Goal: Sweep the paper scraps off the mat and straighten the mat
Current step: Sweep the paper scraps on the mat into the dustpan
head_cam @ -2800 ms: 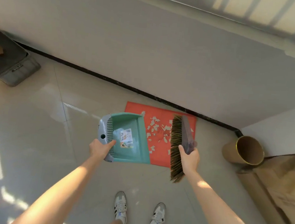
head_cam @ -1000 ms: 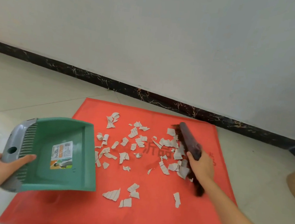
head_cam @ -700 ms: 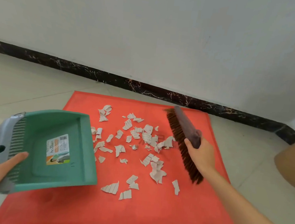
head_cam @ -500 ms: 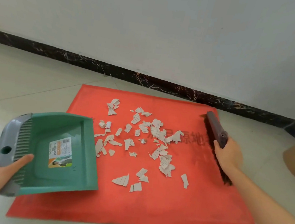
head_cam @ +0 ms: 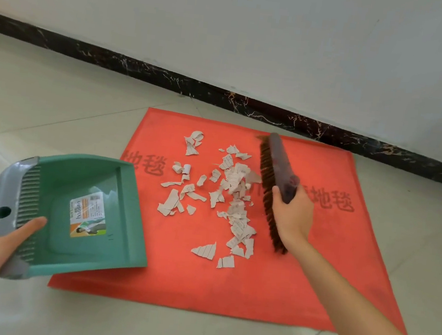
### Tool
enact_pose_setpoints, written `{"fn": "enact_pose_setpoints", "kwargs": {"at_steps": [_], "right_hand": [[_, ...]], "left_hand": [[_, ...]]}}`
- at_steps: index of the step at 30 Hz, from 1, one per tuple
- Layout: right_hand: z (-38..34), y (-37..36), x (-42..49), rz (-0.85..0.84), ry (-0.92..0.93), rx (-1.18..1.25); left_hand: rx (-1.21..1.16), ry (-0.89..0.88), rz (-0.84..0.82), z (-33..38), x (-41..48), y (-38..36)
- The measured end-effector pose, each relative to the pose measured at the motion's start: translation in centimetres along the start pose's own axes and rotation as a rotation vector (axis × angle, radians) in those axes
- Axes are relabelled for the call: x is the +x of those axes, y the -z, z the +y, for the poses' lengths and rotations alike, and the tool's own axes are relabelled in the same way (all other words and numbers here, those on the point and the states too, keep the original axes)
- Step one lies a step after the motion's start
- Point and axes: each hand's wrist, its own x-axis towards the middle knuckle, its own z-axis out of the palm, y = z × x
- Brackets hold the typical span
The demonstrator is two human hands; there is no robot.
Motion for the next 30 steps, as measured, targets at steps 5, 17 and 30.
{"fn": "enact_pose_setpoints", "kwargs": {"at_steps": [5,17,30], "right_hand": [[3.2,4.4,-0.9,0.203,-0.11,-0.191],[-1.6,-3.3,-4.4,-0.03,-0.126,-0.179],[-0.5,4.3,-7.7,-0.898,0.496,0.096]], "left_hand": [[0.042,0.001,-0.13,2.8,-3.1,2.6],[0.176,-0.112,-0.138,8.9,-9.3,4.0],[-0.031,0.076,-0.076,2.7,-4.4,8.0]]}}
